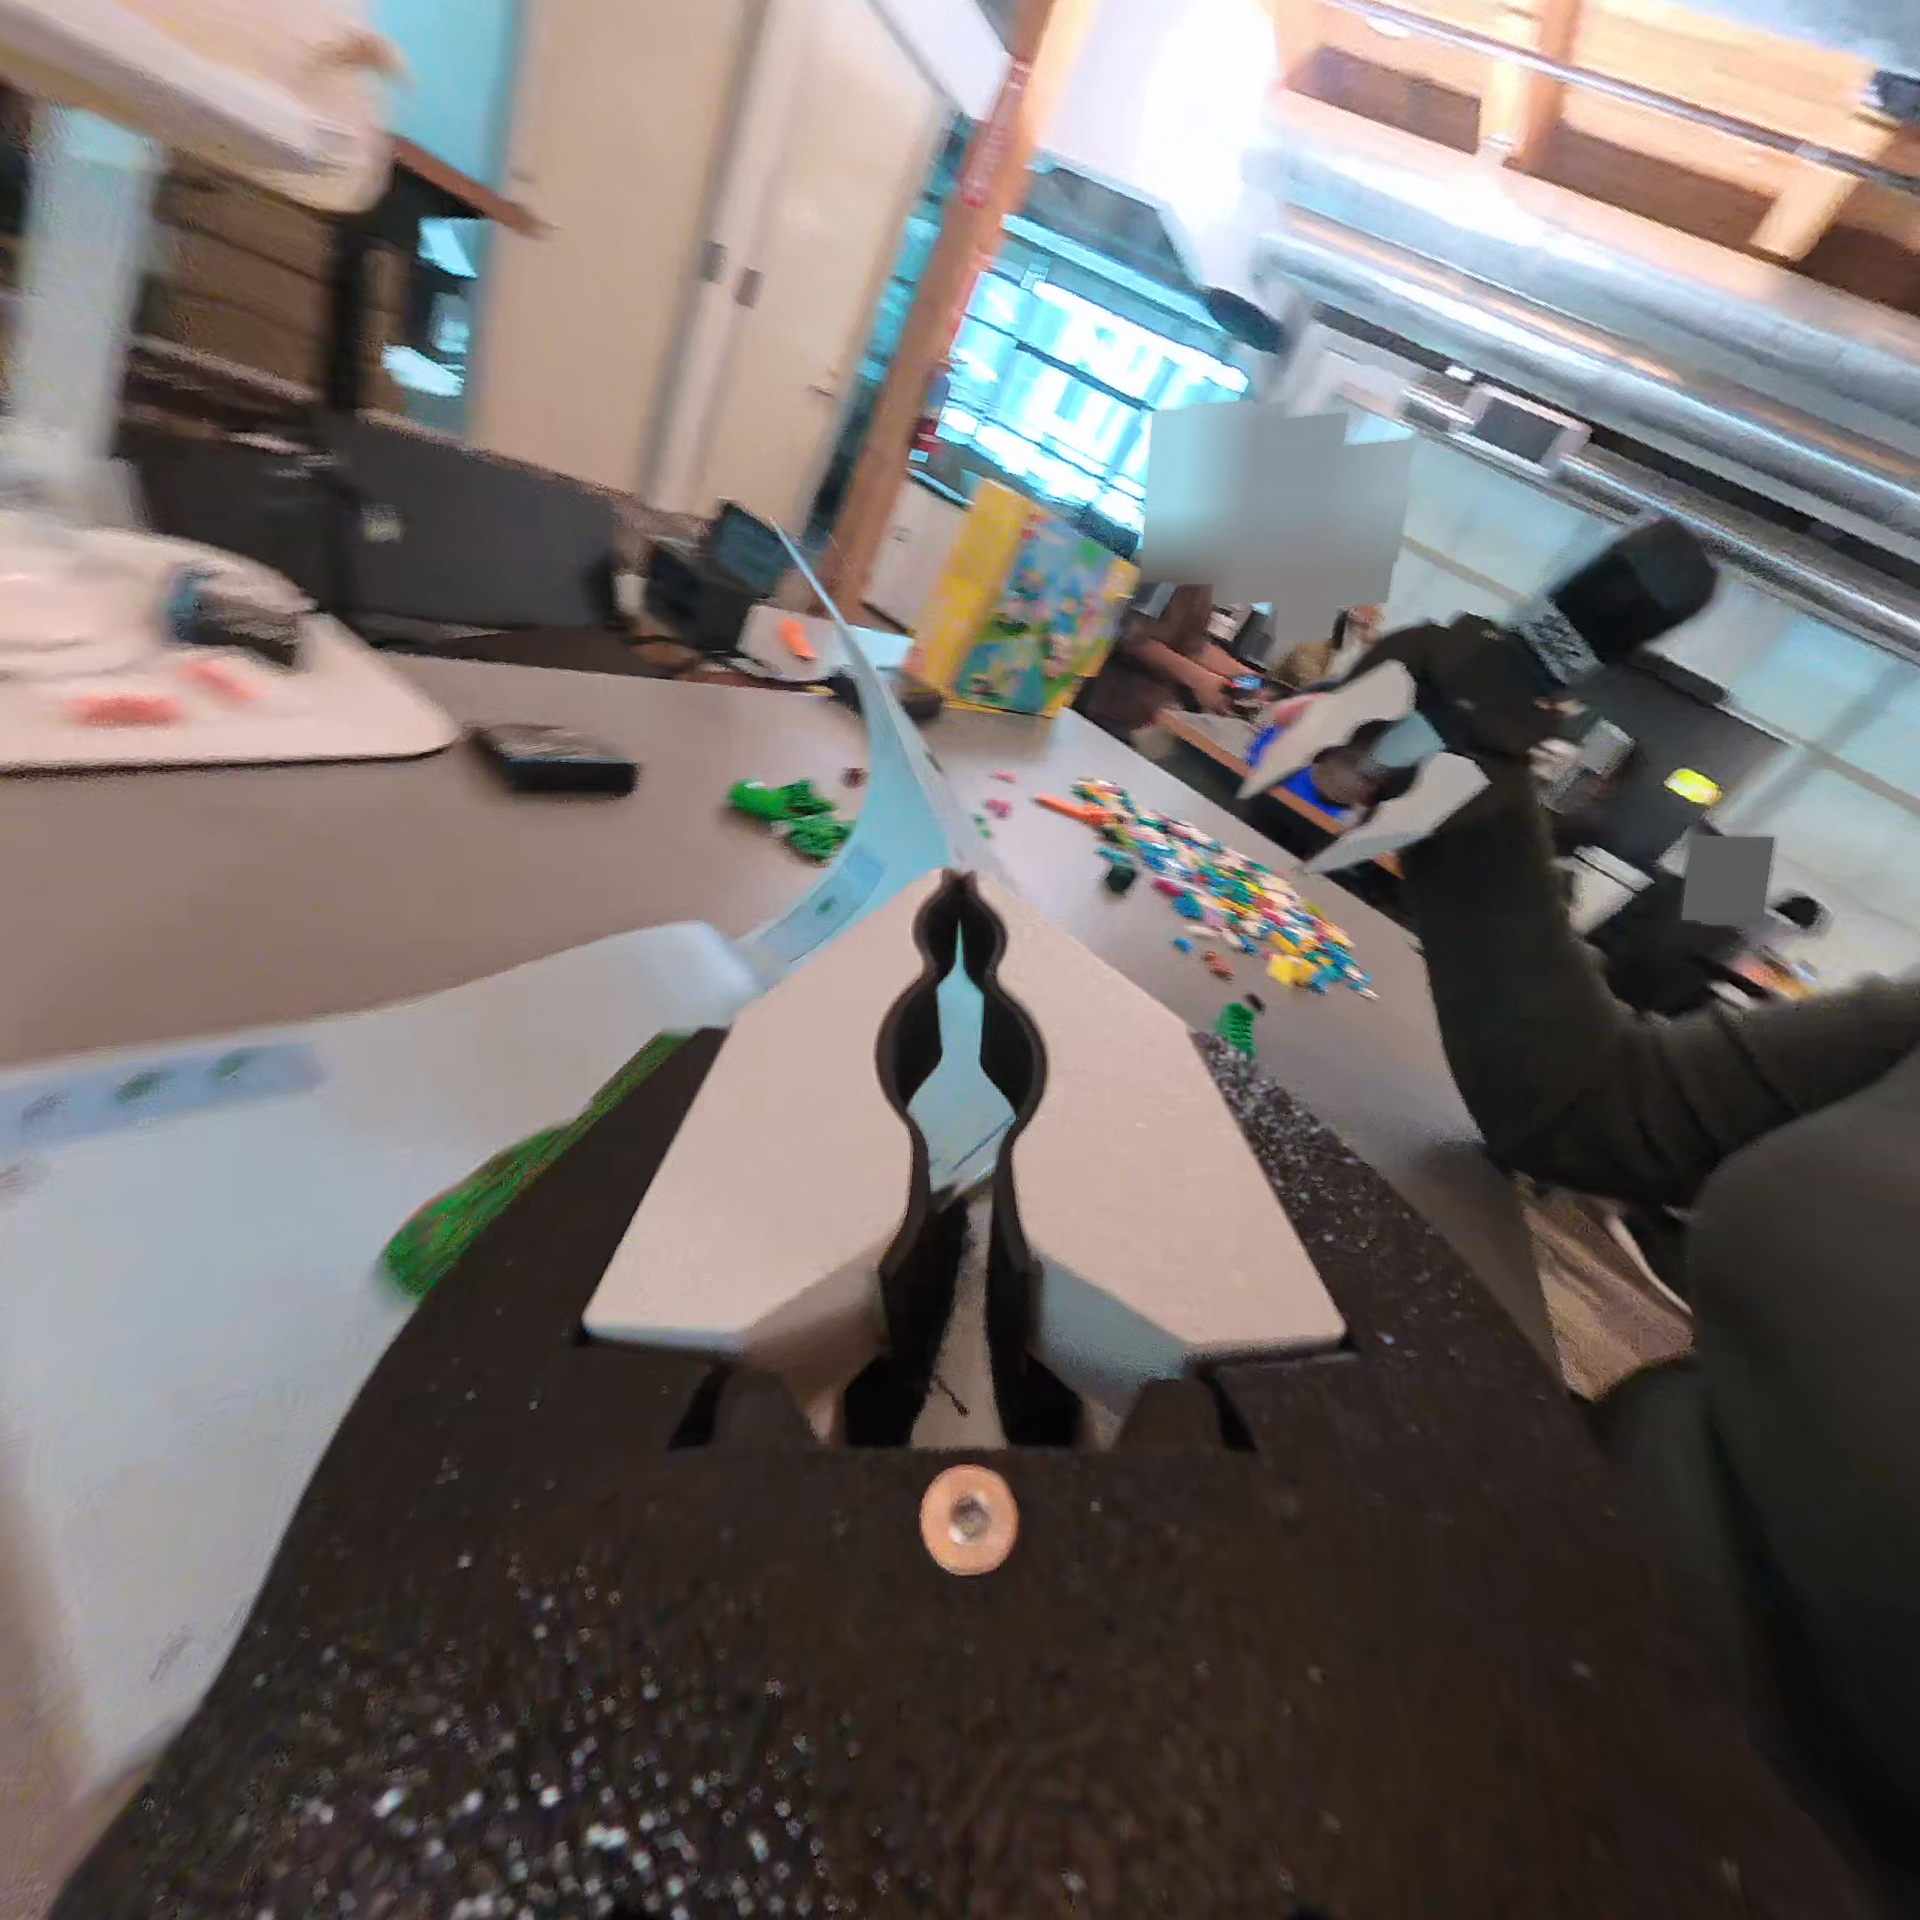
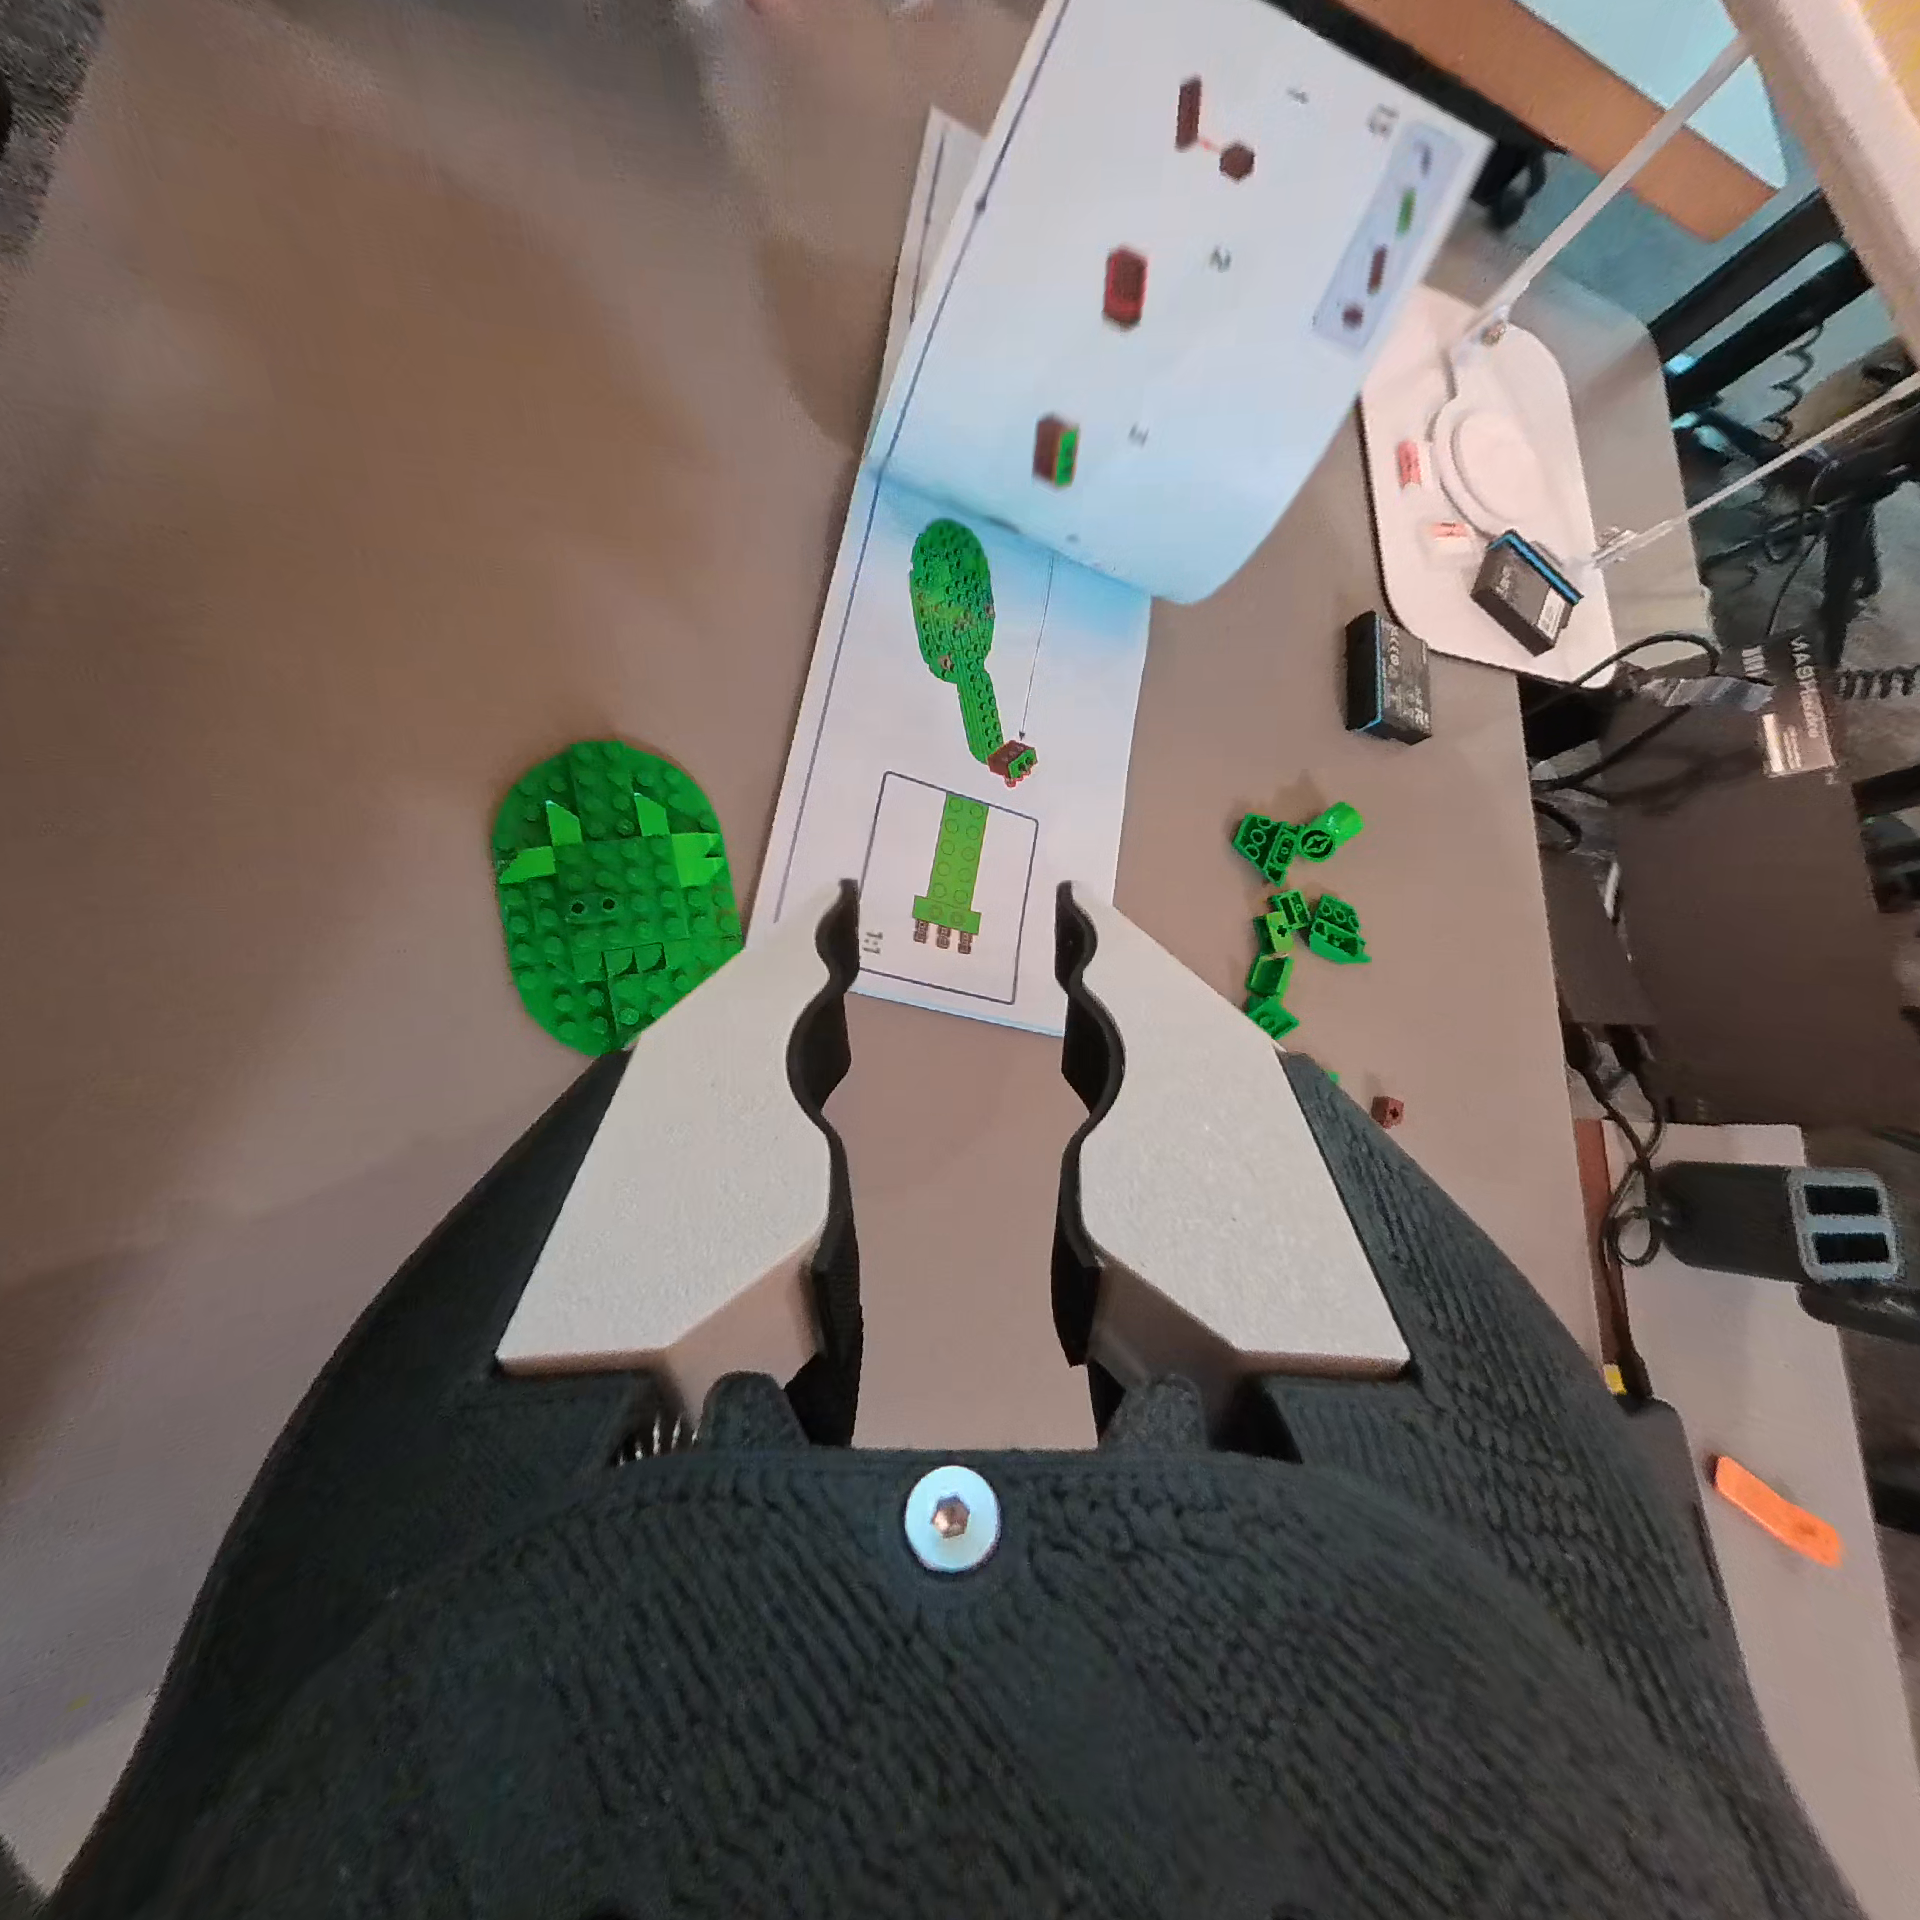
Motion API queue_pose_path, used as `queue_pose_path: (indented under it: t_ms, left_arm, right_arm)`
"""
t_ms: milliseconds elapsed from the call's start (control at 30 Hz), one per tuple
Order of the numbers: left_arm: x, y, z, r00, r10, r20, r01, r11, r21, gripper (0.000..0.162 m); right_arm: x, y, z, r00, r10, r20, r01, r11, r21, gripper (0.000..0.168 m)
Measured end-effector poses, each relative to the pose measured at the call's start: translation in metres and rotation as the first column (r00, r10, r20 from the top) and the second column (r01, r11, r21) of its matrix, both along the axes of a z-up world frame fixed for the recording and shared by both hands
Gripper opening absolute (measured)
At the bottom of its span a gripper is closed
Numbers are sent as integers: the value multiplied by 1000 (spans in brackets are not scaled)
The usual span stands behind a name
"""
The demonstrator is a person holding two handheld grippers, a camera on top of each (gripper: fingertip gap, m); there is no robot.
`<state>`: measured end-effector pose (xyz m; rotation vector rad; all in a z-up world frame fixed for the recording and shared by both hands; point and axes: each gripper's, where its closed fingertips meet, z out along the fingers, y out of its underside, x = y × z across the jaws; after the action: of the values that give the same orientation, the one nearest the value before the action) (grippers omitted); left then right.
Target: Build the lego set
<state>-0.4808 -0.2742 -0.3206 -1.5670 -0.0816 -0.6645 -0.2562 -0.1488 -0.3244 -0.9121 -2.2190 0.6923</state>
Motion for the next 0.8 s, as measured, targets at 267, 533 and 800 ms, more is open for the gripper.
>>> queue_pose_path:
  t_ms: [267, 533, 800]
  left_arm:
    - [-94, -69, -42, 880, 475, 22, -449, 844, -294, 11]
    - [-41, -42, -37, 910, 357, -209, -407, 866, -292, 49]
    - [32, 22, -70, 713, 10, -701, -351, 871, -345, 37]
  right_arm:
    - [-6, -13, 23, 992, 24, -120, -21, 999, 26, 46]
    - [-17, -72, 16, 973, 137, -184, -143, 990, -19, 49]
    - [-33, -55, -24, 960, -156, -234, 98, 965, -245, 48]
